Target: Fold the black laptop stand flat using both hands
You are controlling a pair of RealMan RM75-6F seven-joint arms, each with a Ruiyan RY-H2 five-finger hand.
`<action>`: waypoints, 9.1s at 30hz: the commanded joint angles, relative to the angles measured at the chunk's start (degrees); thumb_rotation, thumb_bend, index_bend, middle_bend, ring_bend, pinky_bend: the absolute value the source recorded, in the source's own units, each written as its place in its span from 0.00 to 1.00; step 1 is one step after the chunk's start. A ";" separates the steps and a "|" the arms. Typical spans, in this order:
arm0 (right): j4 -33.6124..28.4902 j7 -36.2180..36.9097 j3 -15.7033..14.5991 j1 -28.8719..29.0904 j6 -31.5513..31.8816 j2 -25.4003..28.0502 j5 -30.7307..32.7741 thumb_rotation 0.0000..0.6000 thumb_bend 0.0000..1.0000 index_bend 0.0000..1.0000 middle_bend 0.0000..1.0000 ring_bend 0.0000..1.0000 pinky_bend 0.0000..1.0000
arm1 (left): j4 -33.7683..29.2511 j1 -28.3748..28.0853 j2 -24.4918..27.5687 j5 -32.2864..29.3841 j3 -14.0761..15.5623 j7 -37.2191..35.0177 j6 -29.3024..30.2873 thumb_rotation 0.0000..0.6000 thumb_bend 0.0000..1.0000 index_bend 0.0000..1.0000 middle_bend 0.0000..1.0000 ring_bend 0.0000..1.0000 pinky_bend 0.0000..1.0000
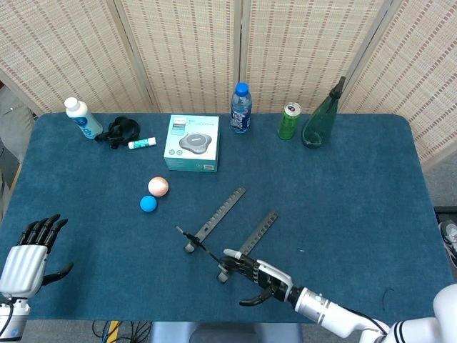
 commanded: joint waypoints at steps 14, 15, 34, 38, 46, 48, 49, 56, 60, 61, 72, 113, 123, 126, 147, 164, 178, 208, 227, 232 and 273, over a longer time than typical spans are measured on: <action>-5.42 -5.20 3.12 0.47 8.62 13.57 -2.20 1.00 0.00 0.00 0.09 0.00 0.00 | 4.11 -6.38 1.38 0.57 -1.17 -10.92 -9.15 1.00 0.15 0.12 0.07 0.09 0.07; -6.02 -5.73 3.56 0.53 9.27 14.82 -2.23 1.00 0.00 0.00 0.09 0.00 0.00 | 4.53 -7.18 1.48 0.60 -1.31 -12.49 -10.28 1.00 0.15 0.13 0.07 0.09 0.07; -15.13 -13.25 8.53 -0.57 11.37 29.83 1.39 1.00 0.00 0.00 0.09 0.00 0.00 | 17.39 -27.64 -3.58 4.22 -1.86 -48.95 -35.02 1.00 0.15 0.20 0.10 0.10 0.07; -15.59 -13.98 8.79 -0.92 10.50 29.98 1.81 1.00 0.00 0.00 0.09 0.00 0.00 | 19.46 -30.74 -5.41 5.81 -1.09 -55.95 -37.09 1.00 0.15 0.23 0.10 0.10 0.07; -15.41 -13.94 9.11 -1.81 8.96 29.56 2.47 1.00 0.00 0.00 0.09 0.00 0.00 | 23.88 -35.49 -9.13 9.22 1.09 -70.29 -36.79 1.00 0.15 0.30 0.10 0.10 0.07; -15.33 -13.91 9.21 -2.00 8.64 29.52 2.55 1.00 0.00 0.00 0.09 0.00 0.00 | 24.52 -36.30 -9.78 10.06 1.76 -73.66 -35.94 1.00 0.15 0.31 0.10 0.10 0.07; -15.29 -13.82 9.26 -2.08 8.48 29.51 2.52 1.00 0.00 0.00 0.09 0.00 0.00 | 24.97 -36.72 -10.19 10.46 2.10 -75.20 -35.42 1.00 0.15 0.31 0.10 0.10 0.07; -14.83 -13.22 9.62 -2.78 8.06 29.41 2.63 1.00 0.00 0.00 0.09 0.00 0.00 | 26.03 -38.62 -12.02 12.00 3.48 -78.64 -32.65 1.00 0.15 0.31 0.10 0.10 0.07; -14.67 -12.99 9.77 -3.20 8.00 29.39 2.56 1.00 0.00 0.00 0.09 0.00 0.00 | 25.76 -39.90 -12.78 12.88 4.17 -80.15 -31.53 1.00 0.15 0.31 0.10 0.10 0.07; -14.64 -12.94 9.79 -3.33 7.99 29.39 2.49 1.00 0.00 0.00 0.09 0.00 0.00 | 25.90 -40.23 -13.15 12.96 4.32 -80.08 -31.36 1.00 0.15 0.31 0.10 0.10 0.07; -14.26 -12.61 10.06 -4.39 7.63 29.41 2.72 1.00 0.00 0.00 0.09 0.00 0.00 | 27.33 -42.19 -16.03 12.74 6.31 -80.90 -30.96 1.00 0.15 0.32 0.10 0.10 0.07; -13.41 -15.51 11.41 -5.38 7.31 30.19 0.55 1.00 0.00 0.00 0.09 0.00 0.00 | 26.79 -42.84 -15.15 9.60 9.00 -80.01 -27.27 1.00 0.15 0.35 0.10 0.10 0.07; -15.79 -27.10 9.73 -1.55 -1.29 32.57 -2.34 1.00 0.01 0.00 0.08 0.00 0.00 | 23.76 -39.53 -9.24 4.51 6.28 -71.65 -24.51 1.00 0.15 0.31 0.10 0.10 0.07; -16.87 -29.84 9.75 0.30 -4.79 33.03 -2.02 1.00 0.01 0.00 0.06 0.00 0.00 | 22.56 -38.25 -7.44 3.21 5.73 -69.92 -23.74 1.00 0.15 0.31 0.10 0.10 0.07; -19.90 -46.46 15.48 6.92 -16.98 21.06 13.16 1.00 0.01 0.00 0.02 0.00 0.00 | 16.85 -31.02 -0.97 -0.23 2.30 -62.52 -18.84 1.00 0.15 0.30 0.10 0.10 0.07; -17.55 -64.36 19.36 3.38 -9.39 8.91 26.01 1.00 0.42 0.00 0.02 0.00 0.00 | 16.59 -28.97 0.60 1.39 1.36 -61.77 -18.65 1.00 0.15 0.30 0.10 0.10 0.07; -23.16 -65.59 18.84 -6.98 3.48 20.48 20.86 1.00 0.41 0.00 0.01 0.00 0.00 | 18.64 -29.36 0.93 1.09 0.29 -51.50 -21.07 1.00 0.15 0.31 0.14 0.12 0.08; -4.76 -93.53 17.90 -0.95 -6.78 22.64 13.10 1.00 0.00 0.00 0.00 0.00 0.00 | 23.49 -37.67 -8.00 9.87 2.93 -28.63 -29.84 1.00 0.15 0.28 0.20 0.18 0.15; 7.36 -97.68 15.52 2.17 -10.45 10.73 10.16 1.00 0.00 0.00 0.00 0.00 0.00 | 32.33 -40.00 -14.44 9.29 2.48 -31.68 -27.60 1.00 0.15 0.20 0.17 0.15 0.15; 13.74 -97.38 15.13 3.75 -12.07 5.96 9.41 1.00 0.00 0.00 0.00 0.00 0.00 | 30.65 -38.52 -12.31 8.07 2.63 -31.77 -25.94 1.00 0.15 0.20 0.17 0.15 0.15; 47.57 -92.03 17.98 11.58 -10.36 -16.40 8.80 1.00 0.00 0.00 0.00 0.00 0.00 | 23.28 -35.43 -6.50 7.28 3.82 -28.32 -24.14 1.00 0.15 0.21 0.17 0.15 0.15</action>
